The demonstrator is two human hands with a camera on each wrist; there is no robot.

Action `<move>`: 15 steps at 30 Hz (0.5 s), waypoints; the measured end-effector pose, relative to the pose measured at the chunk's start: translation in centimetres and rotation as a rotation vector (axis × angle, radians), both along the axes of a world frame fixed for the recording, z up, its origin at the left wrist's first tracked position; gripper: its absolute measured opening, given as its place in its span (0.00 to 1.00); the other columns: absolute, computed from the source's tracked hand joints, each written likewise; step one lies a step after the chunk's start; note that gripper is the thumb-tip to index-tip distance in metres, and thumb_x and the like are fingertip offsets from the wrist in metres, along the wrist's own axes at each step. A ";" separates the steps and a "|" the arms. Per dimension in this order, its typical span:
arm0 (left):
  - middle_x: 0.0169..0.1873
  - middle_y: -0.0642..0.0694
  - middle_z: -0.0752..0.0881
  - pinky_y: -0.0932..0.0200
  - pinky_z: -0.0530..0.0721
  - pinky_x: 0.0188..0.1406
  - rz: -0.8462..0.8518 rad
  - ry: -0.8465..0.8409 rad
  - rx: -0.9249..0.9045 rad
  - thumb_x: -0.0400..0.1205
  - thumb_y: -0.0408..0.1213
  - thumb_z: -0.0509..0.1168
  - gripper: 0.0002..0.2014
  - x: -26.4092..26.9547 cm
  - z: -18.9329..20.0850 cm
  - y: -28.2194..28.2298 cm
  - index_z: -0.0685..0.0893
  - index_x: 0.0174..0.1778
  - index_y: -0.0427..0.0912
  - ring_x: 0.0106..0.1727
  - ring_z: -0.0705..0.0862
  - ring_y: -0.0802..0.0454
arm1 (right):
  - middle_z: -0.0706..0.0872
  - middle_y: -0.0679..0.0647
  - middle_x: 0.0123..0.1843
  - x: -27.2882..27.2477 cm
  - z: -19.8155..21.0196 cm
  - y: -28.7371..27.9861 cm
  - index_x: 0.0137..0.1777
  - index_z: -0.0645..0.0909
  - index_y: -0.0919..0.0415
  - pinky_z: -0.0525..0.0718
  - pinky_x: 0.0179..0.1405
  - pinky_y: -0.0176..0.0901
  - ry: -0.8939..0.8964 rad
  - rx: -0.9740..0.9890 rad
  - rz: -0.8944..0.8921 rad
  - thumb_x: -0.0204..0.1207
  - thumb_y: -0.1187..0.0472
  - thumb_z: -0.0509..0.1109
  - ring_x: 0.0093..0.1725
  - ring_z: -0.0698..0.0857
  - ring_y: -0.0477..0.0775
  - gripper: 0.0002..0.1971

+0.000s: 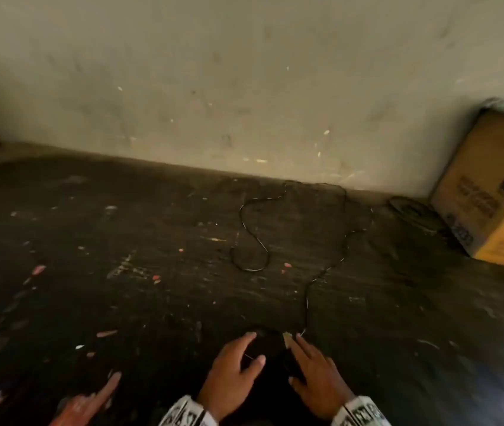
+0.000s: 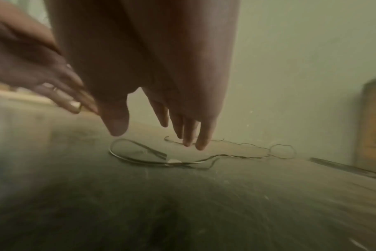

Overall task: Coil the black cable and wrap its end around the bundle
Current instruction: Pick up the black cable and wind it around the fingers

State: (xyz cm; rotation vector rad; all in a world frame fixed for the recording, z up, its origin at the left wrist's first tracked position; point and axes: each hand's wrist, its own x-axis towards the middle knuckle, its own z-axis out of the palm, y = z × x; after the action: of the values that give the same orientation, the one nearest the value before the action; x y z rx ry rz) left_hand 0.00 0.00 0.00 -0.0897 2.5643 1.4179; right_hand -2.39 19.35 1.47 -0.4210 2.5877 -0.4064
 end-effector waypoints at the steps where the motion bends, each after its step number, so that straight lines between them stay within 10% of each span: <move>1: 0.76 0.54 0.70 0.62 0.61 0.77 -0.013 0.043 -0.051 0.81 0.51 0.62 0.27 -1.0 -0.3 0.4 0.67 0.77 0.55 0.78 0.66 0.57 | 0.45 0.51 0.86 -1.3 -0.7 -0.1 0.82 0.43 0.49 0.53 0.82 0.55 0.032 -0.004 0.006 0.80 0.54 0.62 0.84 0.50 0.53 0.37; 8: 0.76 0.46 0.72 0.57 0.63 0.77 -0.099 -0.031 -0.434 0.82 0.44 0.61 0.26 -4.2 -1.7 1.2 0.68 0.78 0.48 0.78 0.68 0.50 | 0.73 0.58 0.72 -6.5 -4.0 -0.2 0.69 0.74 0.57 0.68 0.74 0.51 0.230 0.127 0.258 0.75 0.63 0.65 0.71 0.72 0.59 0.21; 15: 0.66 0.45 0.78 0.50 0.66 0.68 -0.213 0.031 -0.948 0.81 0.42 0.56 0.17 -3.5 -3.4 1.5 0.79 0.64 0.47 0.71 0.68 0.44 | 0.76 0.61 0.69 -8.3 -4.3 0.2 0.64 0.75 0.62 0.67 0.71 0.52 0.247 0.200 0.474 0.76 0.64 0.64 0.69 0.74 0.61 0.16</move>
State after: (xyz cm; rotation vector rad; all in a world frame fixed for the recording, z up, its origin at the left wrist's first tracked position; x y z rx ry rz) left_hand -3.45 1.51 -3.36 0.0628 2.9100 0.0545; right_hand -10.72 19.54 -2.86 -1.0347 2.6084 0.0738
